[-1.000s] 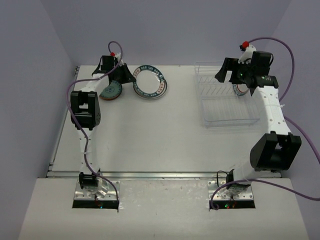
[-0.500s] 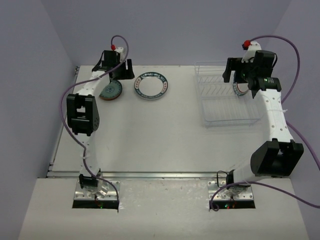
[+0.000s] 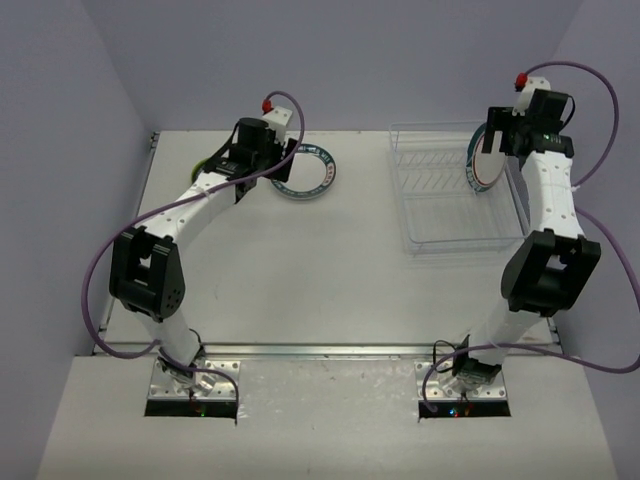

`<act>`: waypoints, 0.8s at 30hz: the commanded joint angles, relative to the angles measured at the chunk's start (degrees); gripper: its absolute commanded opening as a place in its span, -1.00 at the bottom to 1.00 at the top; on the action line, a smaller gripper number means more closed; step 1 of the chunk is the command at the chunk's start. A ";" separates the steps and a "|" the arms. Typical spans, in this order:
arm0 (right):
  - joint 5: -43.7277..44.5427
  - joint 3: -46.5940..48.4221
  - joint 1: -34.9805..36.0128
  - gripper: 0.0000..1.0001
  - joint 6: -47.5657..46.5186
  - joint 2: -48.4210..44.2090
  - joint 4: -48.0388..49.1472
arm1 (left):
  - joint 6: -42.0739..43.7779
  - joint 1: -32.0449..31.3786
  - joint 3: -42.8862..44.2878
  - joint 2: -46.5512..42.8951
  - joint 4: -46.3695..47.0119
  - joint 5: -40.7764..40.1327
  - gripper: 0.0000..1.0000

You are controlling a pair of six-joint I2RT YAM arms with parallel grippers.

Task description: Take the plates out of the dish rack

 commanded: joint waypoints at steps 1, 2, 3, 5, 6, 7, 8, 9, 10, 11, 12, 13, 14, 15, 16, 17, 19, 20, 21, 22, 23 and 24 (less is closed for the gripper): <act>-0.07 6.44 -1.71 0.82 -1.07 4.25 3.23 | 1.29 0.13 -2.07 -1.55 2.52 1.34 0.36; -0.22 7.60 -1.73 0.78 -1.41 5.55 3.45 | 1.22 0.13 -2.37 -1.38 2.59 2.09 0.36; -0.41 8.80 -1.73 0.73 -1.79 6.80 3.60 | 1.12 0.13 -2.66 -1.18 2.64 2.77 0.36; -0.32 11.42 -1.73 0.62 -2.29 9.75 3.82 | 1.11 0.13 -3.12 -0.62 2.69 3.60 0.36; -0.18 13.03 -1.73 0.54 -2.60 11.62 3.95 | 1.11 0.13 -3.30 -0.31 2.73 4.04 0.36; 0.23 14.06 -1.73 0.50 -2.71 12.83 4.13 | 1.19 0.13 -3.40 -0.12 2.74 4.09 0.36; 0.55 14.91 -1.66 0.47 -2.79 13.85 4.07 | 1.20 0.13 -3.40 0.04 2.74 4.23 0.36; 0.79 16.45 -1.64 0.40 -3.03 15.42 3.94 | 1.31 0.13 -3.40 0.35 2.74 4.37 0.36; 0.80 17.25 -1.64 0.35 -3.08 16.78 3.92 | 1.41 0.13 -3.44 0.59 2.74 4.56 0.36; 0.58 17.10 -1.64 0.33 -2.94 17.58 4.09 | 1.46 0.13 -3.44 0.81 2.71 4.70 0.36; 0.26 16.32 -1.63 0.30 -2.80 17.83 4.63 | 1.46 0.13 -3.30 1.15 2.64 4.83 0.36; 0.19 14.88 -1.56 0.27 -2.73 18.10 5.72 | 1.46 0.13 -3.23 1.29 2.57 5.44 0.36; 0.18 14.76 -1.55 0.24 -2.72 18.12 6.62 | 1.46 0.13 -3.23 1.55 2.48 6.06 0.36; 0.45 12.89 -1.35 0.17 -2.79 18.26 7.83 | 1.53 0.13 -2.69 2.10 2.07 6.11 0.35; 0.72 12.31 -1.29 0.13 -3.00 18.30 8.68 | 1.49 0.13 -2.28 2.46 1.70 6.11 0.35; 0.92 11.81 -1.16 0.09 -3.40 18.43 9.31 | 1.50 0.13 -1.75 2.86 1.21 6.11 0.35; 1.08 10.78 -0.67 -0.01 -4.16 18.86 10.03 | 1.69 0.13 -0.56 3.68 0.13 6.04 0.35; 1.10 10.59 -0.29 -0.07 -4.56 19.00 9.99 | 1.81 0.13 -0.25 3.80 -0.16 6.06 0.35; 1.21 10.39 0.10 -0.15 -5.01 19.06 9.97 | 1.90 0.13 -0.03 3.85 -0.36 6.11 0.35; 1.57 10.03 0.52 -0.25 -5.55 18.88 10.08 | 1.90 0.13 0.15 3.85 -0.48 6.11 0.35; 1.97 9.59 0.87 -0.36 -6.12 18.64 10.45 | 1.94 0.13 0.27 3.89 -0.63 6.11 0.35; 2.40 9.11 1.19 -0.48 -6.68 18.38 10.93 | 1.99 0.13 0.38 3.93 -0.78 6.11 0.35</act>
